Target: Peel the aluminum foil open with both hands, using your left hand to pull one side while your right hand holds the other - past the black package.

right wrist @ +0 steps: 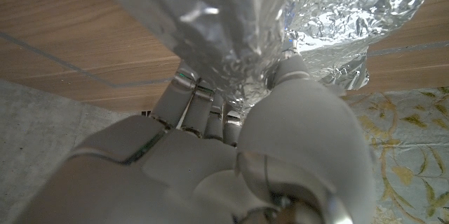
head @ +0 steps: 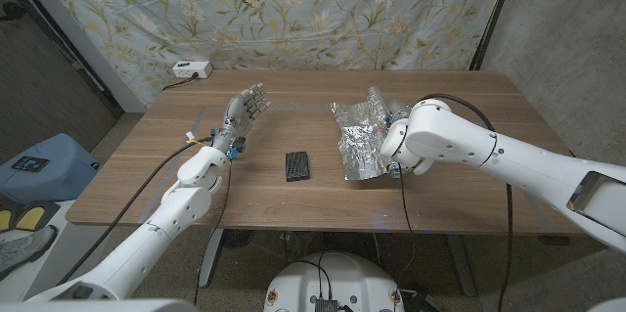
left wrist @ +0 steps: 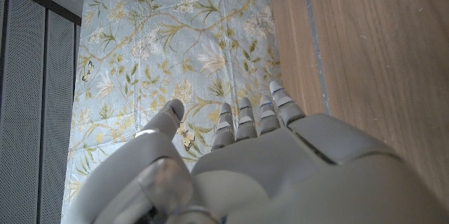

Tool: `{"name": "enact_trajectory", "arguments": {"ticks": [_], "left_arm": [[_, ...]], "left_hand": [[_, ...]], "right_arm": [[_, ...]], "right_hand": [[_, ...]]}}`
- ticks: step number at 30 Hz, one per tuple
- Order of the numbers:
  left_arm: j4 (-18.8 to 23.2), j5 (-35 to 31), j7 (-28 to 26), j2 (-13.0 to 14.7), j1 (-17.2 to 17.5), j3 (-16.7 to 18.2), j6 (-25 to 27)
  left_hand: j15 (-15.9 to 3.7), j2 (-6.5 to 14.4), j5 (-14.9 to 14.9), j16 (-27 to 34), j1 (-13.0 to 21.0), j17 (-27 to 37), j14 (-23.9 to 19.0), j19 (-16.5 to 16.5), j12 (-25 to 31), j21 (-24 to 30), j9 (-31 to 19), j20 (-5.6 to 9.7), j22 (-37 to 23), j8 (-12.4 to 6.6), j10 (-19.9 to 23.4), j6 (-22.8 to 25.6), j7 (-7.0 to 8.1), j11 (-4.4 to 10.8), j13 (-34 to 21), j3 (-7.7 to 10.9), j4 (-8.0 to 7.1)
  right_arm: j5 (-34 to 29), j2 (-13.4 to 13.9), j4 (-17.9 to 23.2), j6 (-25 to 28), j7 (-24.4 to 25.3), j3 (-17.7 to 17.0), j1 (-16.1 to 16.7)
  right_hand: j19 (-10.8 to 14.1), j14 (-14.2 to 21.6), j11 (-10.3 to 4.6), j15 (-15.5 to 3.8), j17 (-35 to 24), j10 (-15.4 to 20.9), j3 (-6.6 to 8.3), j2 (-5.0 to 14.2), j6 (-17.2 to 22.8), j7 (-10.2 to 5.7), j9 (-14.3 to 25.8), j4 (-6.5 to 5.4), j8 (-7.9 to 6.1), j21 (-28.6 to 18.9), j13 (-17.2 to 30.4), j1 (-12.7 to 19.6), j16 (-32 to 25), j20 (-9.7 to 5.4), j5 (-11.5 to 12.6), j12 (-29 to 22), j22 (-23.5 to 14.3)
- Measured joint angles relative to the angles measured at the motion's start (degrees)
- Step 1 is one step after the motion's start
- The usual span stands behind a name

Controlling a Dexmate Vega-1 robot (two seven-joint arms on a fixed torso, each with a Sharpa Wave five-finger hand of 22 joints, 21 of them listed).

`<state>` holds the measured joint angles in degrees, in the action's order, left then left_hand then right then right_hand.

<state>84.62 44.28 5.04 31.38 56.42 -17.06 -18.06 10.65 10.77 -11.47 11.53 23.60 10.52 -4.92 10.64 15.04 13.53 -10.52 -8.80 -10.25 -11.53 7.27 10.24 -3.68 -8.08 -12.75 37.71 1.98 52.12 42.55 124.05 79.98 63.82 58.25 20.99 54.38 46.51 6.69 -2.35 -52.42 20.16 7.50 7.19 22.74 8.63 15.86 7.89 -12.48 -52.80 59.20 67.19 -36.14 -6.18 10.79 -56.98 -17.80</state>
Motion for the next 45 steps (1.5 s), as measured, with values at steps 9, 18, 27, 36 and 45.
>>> {"name": "enact_trajectory", "arguments": {"ticks": [9, 18, 27, 36, 45], "left_arm": [[1.8, -1.7, -2.3, -0.4, -0.2, -1.3, 1.0], [3.2, -3.4, -4.5, -1.4, -1.3, -3.1, 2.4], [4.0, -4.6, -6.4, -2.2, -2.0, -4.5, 3.8], [4.7, -5.2, -7.5, -2.6, -2.8, -5.3, 5.4], [5.5, -5.4, -8.1, -2.6, -3.5, -6.1, 7.3]], "left_hand": [[0.08, 0.0, 0.0, 0.0, 0.0, 0.0, -0.5, 0.0, 0.0, 0.0, -0.3, 0.0, 0.0, 0.0, 0.3, 0.0, 0.0, 0.32, -0.2, 0.0, 0.0], [-0.1, -0.3, 0.0, 0.0, 0.3, 0.0, -0.7, 0.3, 0.0, 0.0, -0.3, 0.31, 0.0, 0.0, 0.3, 0.0, 0.0, 0.32, -0.2, -0.23, 0.23], [-0.11, -0.3, 0.0, 0.0, 0.3, 0.0, -0.7, 0.6, 0.0, 0.0, -0.3, 0.0, 0.0, 0.0, 0.3, 0.2, -0.21, 0.32, -0.2, -0.25, 0.24], [-0.11, -0.3, 0.0, 0.0, 0.3, 0.0, -0.7, 0.6, 0.0, 0.0, -0.3, 0.0, 0.0, 0.0, 0.3, 0.2, -0.21, 0.31, -0.2, -0.16, 0.63], [-0.11, -0.5, 0.0, 0.0, 0.5, 0.0, -0.7, 0.6, 0.0, 0.0, -0.3, 0.0, 0.0, 0.0, 0.3, 0.4, -0.37, 0.31, -0.5, -0.33, 0.79]], "right_arm": [[-3.8, 1.7, 1.5, -0.3, -5.6, -4.2, 2.4], [-11.1, 4.1, 3.0, -2.1, -15.1, -8.4, 5.4], [-17.8, 5.3, 3.1, -4.7, -23.7, -11.5, 7.5], [-22.6, 5.5, 2.7, -6.8, -29.8, -14.8, 9.7], [-25.5, 5.2, 2.1, -9.7, -34.2, -18.4, 12.1]], "right_hand": [[0.0, 0.1, -0.06, 0.09, -0.3, 0.1, 0.11, -0.01, 0.6, 0.0, 0.0, 0.11, 0.17, -0.5, 0.0, 0.0, 0.0, 0.0, 0.0, 0.0, 0.3], [0.0, 0.2, 0.14, 0.2, -0.4, 0.3, 0.21, -0.02, 0.9, 0.29, 0.1, 0.16, 0.19, -1.1, 0.0, 0.0, 0.0, 0.0, 0.0, 0.0, 0.8], [0.0, 0.2, 0.14, 0.19, -0.5, 0.3, 0.53, -0.08, 0.9, 0.29, 0.3, 0.16, 0.23, -1.8, 0.0, 0.1, 0.2, 0.0, 0.0, 0.0, 1.1], [0.0, 0.6, 0.45, 0.26, -0.6, 0.6, 0.52, -0.2, 1.2, -0.02, 0.3, 0.15, 0.35, -2.4, 0.0, 0.2, 0.6, 0.0, 0.0, 0.0, 1.6], [0.0, 0.7, 0.31, 0.33, -0.8, 0.7, 0.52, -0.1, 1.6, 0.18, 0.4, 0.15, 0.17, -3.2, -0.2, 0.1, 0.6, 0.0, 0.0, 0.0, 2.1]]}}
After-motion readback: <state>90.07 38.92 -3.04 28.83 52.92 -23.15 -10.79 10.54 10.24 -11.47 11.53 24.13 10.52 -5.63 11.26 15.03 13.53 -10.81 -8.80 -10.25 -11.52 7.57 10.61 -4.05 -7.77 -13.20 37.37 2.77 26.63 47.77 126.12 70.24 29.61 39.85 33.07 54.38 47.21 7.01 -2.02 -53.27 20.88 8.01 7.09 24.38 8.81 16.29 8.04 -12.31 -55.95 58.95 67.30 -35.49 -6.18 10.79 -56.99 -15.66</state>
